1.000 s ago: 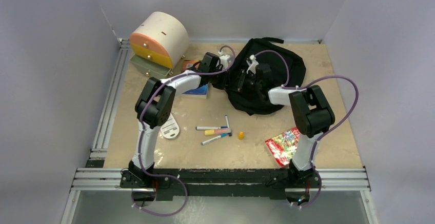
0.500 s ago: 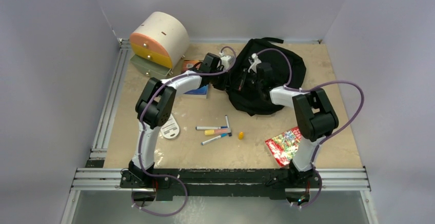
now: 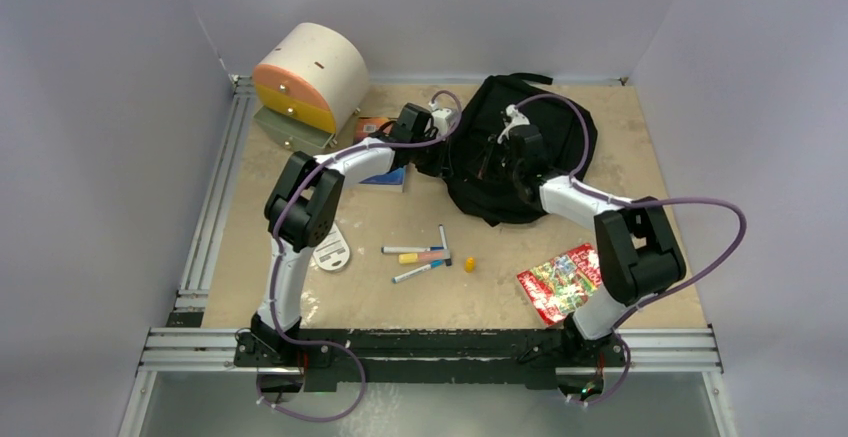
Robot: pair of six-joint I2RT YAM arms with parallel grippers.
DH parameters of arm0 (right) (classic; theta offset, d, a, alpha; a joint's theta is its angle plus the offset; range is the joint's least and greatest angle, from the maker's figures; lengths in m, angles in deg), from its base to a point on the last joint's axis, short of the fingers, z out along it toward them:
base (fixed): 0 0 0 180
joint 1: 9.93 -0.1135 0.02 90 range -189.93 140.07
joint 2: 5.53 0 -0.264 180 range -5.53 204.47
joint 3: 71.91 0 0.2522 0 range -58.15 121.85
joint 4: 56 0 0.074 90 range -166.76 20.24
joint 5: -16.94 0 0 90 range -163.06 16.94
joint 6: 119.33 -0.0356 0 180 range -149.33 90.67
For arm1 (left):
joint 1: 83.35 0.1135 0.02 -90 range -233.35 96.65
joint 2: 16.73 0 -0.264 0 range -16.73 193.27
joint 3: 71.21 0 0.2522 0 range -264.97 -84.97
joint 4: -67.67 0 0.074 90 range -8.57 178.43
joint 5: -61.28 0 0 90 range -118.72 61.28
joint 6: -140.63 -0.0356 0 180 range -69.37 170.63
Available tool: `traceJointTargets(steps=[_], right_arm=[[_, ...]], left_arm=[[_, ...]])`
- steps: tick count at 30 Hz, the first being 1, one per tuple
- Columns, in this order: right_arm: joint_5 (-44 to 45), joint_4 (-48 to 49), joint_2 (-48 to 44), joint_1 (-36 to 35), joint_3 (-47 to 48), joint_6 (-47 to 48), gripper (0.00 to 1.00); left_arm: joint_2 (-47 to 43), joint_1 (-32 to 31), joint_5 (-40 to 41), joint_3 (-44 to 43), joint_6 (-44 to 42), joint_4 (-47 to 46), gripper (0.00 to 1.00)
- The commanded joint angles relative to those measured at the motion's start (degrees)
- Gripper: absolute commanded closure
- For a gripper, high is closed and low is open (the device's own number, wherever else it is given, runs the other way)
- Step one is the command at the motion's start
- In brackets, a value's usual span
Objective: Pack the student bag
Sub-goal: Unzip the student bag at the center of the board.
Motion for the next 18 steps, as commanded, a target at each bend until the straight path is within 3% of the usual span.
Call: traceJointTargets(steps=[1, 18], right_arm=[[4.25, -1.99, -4.38, 0.01, -0.86, 3.42, 1.0], [11.94, -16.16, -9.57, 0.0, 0.44, 9.35, 1.0]], left_arm=[[-0.8, 0.04, 0.67, -1.88, 0.38, 0.73, 1.0], [-1.06, 1.04, 3.63, -2.22, 0.6, 1.86, 1.0]])
